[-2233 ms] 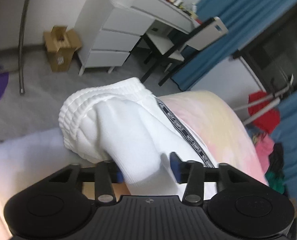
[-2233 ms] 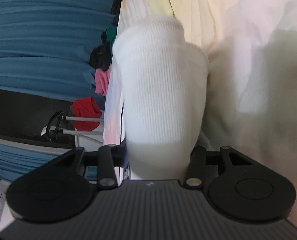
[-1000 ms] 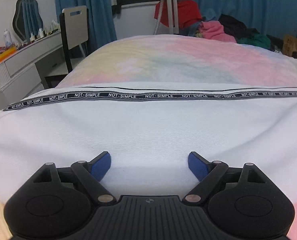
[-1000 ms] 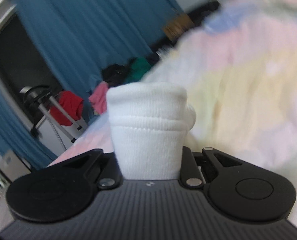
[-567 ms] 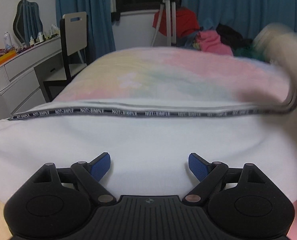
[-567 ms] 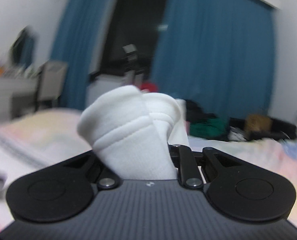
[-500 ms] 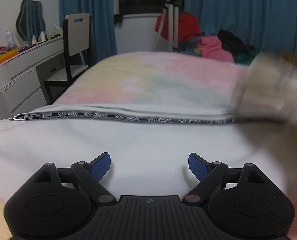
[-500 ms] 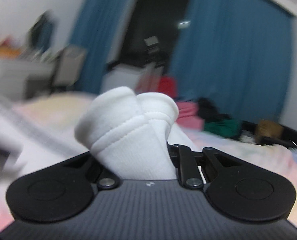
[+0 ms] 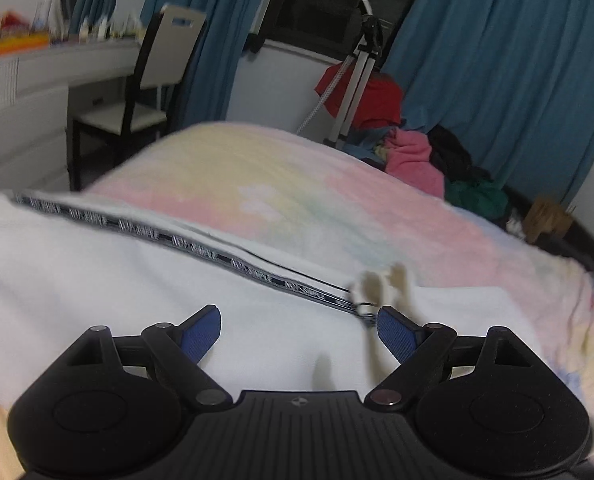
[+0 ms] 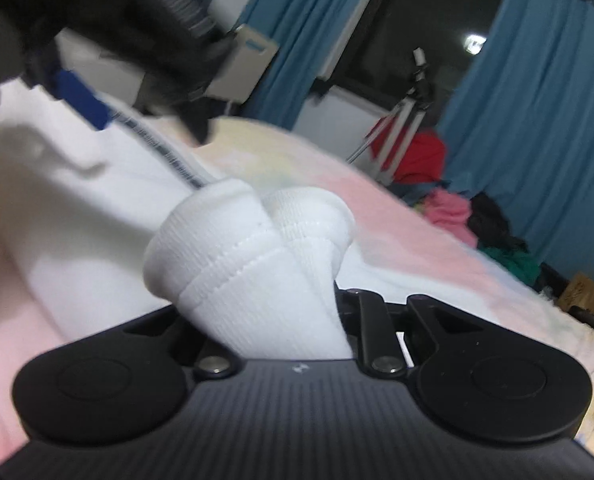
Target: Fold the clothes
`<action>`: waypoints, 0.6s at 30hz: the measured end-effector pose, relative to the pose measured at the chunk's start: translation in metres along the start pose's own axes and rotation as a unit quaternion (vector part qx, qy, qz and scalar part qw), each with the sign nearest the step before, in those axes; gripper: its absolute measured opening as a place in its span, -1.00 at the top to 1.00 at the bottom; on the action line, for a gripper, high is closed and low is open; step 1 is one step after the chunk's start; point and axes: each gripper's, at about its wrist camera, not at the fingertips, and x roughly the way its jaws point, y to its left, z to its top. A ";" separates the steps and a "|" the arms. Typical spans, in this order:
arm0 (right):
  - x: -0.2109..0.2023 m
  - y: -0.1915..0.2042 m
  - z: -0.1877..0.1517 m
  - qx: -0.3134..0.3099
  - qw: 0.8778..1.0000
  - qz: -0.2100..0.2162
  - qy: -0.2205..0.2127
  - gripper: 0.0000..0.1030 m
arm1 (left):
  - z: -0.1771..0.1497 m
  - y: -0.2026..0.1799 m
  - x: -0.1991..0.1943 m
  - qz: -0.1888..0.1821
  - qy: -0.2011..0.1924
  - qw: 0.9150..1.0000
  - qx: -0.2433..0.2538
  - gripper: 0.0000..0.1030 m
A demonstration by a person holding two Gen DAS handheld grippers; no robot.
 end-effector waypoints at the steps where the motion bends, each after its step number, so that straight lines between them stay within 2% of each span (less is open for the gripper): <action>1: 0.002 0.004 0.000 -0.005 1.000 -0.003 0.006 0.59 | 0.000 0.004 0.002 -0.011 0.006 1.000 -0.014 -0.69; 3: 0.002 0.006 0.002 -0.006 1.000 0.005 0.018 0.50 | -0.002 0.010 0.006 -0.032 0.022 0.999 -0.033 -0.69; 6: -0.002 -0.005 0.006 0.013 0.998 0.044 0.035 0.16 | -0.005 0.012 0.014 -0.063 0.039 0.996 -0.049 -0.69; 8: -0.013 -0.018 0.008 0.044 0.994 0.093 0.047 -0.46 | -0.007 0.013 0.019 -0.078 0.046 0.994 -0.055 -0.69; 10: -0.025 -0.032 0.010 0.081 0.985 0.145 0.051 -0.58 | -0.010 0.014 0.023 -0.087 0.056 0.993 -0.063 -0.66; 12: -0.043 -0.036 0.011 0.100 0.980 0.168 0.045 -0.58 | -0.012 0.014 0.026 -0.086 0.069 0.991 -0.071 -0.54; 16: -0.074 -0.048 0.016 0.123 0.973 0.194 0.001 -0.58 | -0.016 0.014 0.028 -0.092 0.075 0.990 -0.080 -0.53; 18: -0.080 -0.057 0.021 0.152 0.965 0.215 -0.009 -0.57 | -0.014 0.014 0.032 -0.099 0.076 0.989 -0.084 -0.53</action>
